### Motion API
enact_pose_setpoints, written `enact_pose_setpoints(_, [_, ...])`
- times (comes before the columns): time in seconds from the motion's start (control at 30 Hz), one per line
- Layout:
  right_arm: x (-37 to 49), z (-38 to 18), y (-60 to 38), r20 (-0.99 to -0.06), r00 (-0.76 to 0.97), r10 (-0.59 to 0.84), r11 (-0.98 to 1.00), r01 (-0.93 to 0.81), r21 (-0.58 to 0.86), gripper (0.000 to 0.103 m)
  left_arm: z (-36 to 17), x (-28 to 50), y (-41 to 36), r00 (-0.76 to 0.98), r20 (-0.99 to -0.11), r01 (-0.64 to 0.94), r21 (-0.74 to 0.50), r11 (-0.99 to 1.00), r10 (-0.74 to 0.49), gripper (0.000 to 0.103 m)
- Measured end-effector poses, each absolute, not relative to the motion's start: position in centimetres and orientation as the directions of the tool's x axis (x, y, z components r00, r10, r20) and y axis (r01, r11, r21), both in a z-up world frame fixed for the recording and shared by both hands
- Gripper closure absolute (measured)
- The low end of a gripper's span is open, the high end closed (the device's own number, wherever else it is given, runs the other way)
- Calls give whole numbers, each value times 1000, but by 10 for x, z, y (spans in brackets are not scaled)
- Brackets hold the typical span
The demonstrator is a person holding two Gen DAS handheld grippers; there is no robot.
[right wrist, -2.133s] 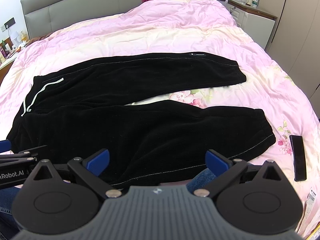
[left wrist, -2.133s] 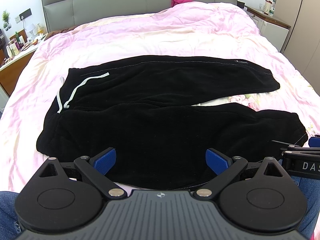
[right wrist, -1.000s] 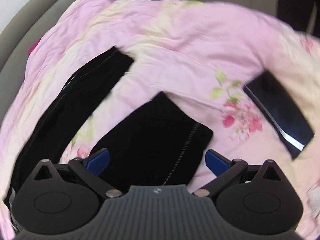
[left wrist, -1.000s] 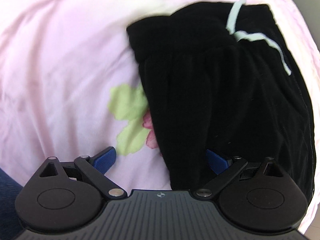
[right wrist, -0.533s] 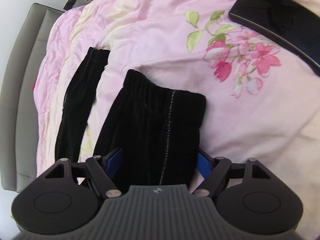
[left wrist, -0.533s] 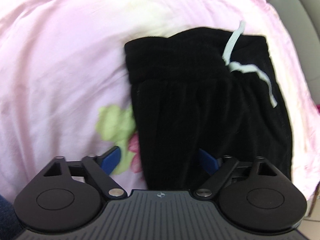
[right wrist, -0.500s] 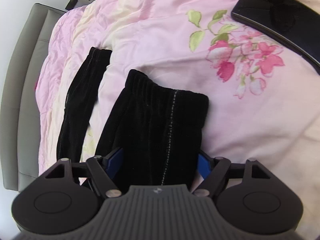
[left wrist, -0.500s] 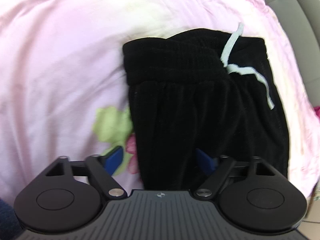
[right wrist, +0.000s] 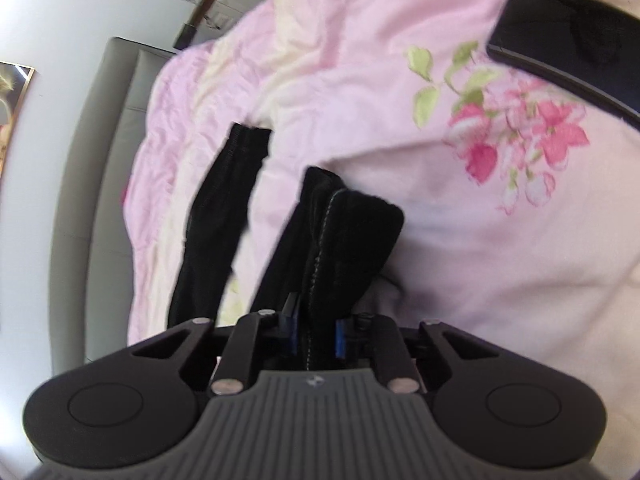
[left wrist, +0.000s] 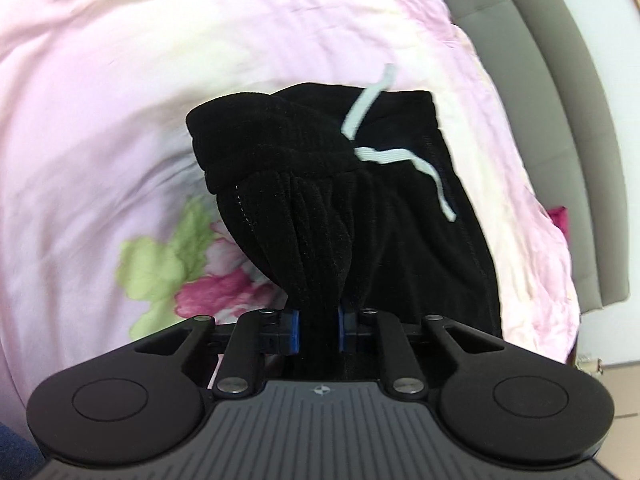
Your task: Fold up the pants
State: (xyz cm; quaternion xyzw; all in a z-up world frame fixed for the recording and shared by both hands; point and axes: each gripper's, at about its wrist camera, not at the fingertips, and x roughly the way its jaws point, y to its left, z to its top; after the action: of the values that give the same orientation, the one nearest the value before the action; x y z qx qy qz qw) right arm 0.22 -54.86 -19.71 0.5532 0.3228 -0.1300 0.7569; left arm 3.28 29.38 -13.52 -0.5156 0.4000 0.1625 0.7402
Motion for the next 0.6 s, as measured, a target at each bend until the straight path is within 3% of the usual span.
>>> enact_pose_setpoints(0.17, [7, -186, -551, -622, 765, 166, 342, 547, 764, 94, -135, 37, 304, 619, -756, -666, -649, 367, -213, 86])
enact_pose_setpoints(0.5, [25, -156, -557, -531, 835, 144, 272, 483, 832, 98, -101, 76, 299, 653, -725, -592, -669, 449, -219, 87])
enact_pose_setpoints(0.6, [36, -152, -554, -575, 805, 147, 322, 511, 797, 99, -107, 82, 294, 635, -740, -592, -650, 476, -220, 87])
